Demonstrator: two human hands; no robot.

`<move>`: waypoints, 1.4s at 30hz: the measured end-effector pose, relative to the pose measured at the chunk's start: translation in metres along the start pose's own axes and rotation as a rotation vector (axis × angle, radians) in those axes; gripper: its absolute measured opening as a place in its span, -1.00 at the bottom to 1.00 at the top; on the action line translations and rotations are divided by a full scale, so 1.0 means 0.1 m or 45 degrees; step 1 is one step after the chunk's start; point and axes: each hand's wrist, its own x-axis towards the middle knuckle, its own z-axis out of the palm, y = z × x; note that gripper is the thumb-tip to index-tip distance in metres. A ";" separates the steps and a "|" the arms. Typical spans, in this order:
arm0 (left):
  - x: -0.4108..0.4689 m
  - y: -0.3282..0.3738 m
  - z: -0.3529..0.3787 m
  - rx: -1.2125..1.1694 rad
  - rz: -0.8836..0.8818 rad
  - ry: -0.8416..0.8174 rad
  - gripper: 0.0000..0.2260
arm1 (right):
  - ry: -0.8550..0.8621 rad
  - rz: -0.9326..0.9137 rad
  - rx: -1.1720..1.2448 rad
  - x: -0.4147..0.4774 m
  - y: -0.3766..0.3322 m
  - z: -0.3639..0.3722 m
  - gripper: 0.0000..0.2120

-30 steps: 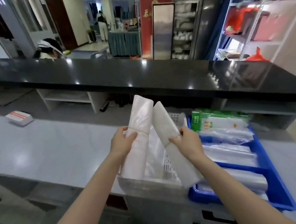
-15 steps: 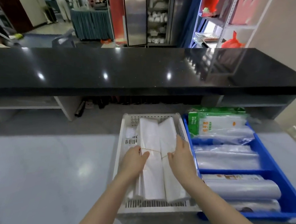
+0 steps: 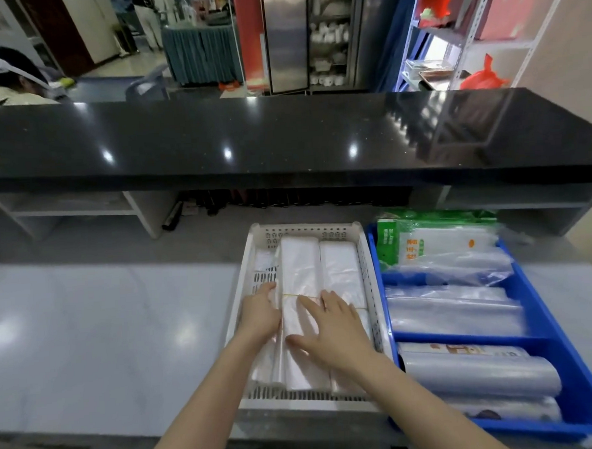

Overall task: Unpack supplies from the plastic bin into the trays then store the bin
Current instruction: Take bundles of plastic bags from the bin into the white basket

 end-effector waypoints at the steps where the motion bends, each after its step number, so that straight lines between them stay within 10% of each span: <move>1: 0.01 -0.01 0.00 -0.051 -0.036 -0.013 -0.46 | -0.019 -0.006 0.001 0.00 0.01 0.00 -0.19; 13: -0.10 0.01 0.02 0.034 -0.024 0.041 -0.88 | -0.028 -0.072 0.034 -0.08 0.06 -0.10 -0.25; 16: -0.09 0.03 0.07 0.244 0.013 0.050 -0.66 | -0.022 -0.064 0.052 -0.08 0.06 -0.13 -0.27; 27: -0.10 0.09 0.10 -0.039 0.084 0.032 -0.88 | -0.066 -0.184 0.122 -0.12 0.06 -0.23 -0.27; 35: -0.08 0.08 0.08 -0.131 -0.035 -0.003 -0.52 | -0.090 -0.263 -0.018 -0.18 -0.03 -0.18 -0.35; 42: -0.07 0.01 0.14 -0.376 -0.106 -0.105 -0.72 | 0.081 -0.240 -0.085 -0.13 -0.02 -0.26 -0.54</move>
